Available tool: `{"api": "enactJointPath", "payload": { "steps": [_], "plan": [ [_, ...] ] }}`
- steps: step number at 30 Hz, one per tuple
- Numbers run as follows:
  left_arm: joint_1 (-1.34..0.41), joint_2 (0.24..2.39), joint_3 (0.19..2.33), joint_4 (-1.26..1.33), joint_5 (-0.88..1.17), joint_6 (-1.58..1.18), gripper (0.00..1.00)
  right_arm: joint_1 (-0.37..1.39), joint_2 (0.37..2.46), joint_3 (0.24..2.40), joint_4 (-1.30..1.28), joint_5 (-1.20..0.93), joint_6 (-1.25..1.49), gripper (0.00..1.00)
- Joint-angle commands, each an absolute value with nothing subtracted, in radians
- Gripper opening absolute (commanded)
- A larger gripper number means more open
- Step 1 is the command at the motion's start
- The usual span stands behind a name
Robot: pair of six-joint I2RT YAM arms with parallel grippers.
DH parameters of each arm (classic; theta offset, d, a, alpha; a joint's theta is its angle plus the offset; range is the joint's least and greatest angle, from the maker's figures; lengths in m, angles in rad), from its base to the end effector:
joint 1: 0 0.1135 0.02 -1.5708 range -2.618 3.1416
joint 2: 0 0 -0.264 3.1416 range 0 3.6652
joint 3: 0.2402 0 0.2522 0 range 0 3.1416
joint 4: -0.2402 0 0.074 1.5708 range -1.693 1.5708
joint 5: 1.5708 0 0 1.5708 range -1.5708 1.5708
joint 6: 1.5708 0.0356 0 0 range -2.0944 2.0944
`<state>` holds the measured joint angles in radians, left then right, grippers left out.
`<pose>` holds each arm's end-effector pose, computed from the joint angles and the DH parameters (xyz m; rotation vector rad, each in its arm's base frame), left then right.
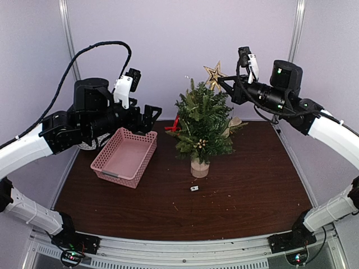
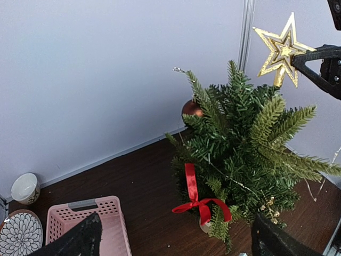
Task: Decorate the small christmas tree
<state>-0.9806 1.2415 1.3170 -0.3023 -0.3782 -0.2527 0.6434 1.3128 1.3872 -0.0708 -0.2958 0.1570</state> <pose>0.1660 -0.2242 0.4175 0.3833 1.7734 -0.5451 0.2342 0.1886 0.4472 -0.6234 1.5096 0.8532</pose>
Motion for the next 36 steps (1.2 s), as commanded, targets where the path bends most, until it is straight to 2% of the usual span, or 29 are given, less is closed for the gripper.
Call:
{"api": "enactJointPath", "payload": {
  "steps": [1, 20, 30, 36],
  "plan": [
    [-0.974, 1.240, 1.344, -0.274, -0.389, -0.241, 0.98, 0.638, 1.312, 1.368, -0.069, -0.304, 0.137, 0.00],
    [-0.967, 1.258, 1.347, -0.290, -0.387, -0.249, 0.98, 0.638, 1.303, 1.342, -0.098, -0.317, 0.120, 0.01],
    [-0.881, 1.247, 1.333, -0.326, -0.247, -0.308, 0.98, 0.638, 1.258, 1.351, -0.112, -0.292, 0.118, 0.27],
    [-0.786, 1.263, 1.348, -0.375, -0.075, -0.323, 0.97, 0.638, 1.227, 1.339, -0.129, -0.278, 0.120, 0.56]
  ]
}}
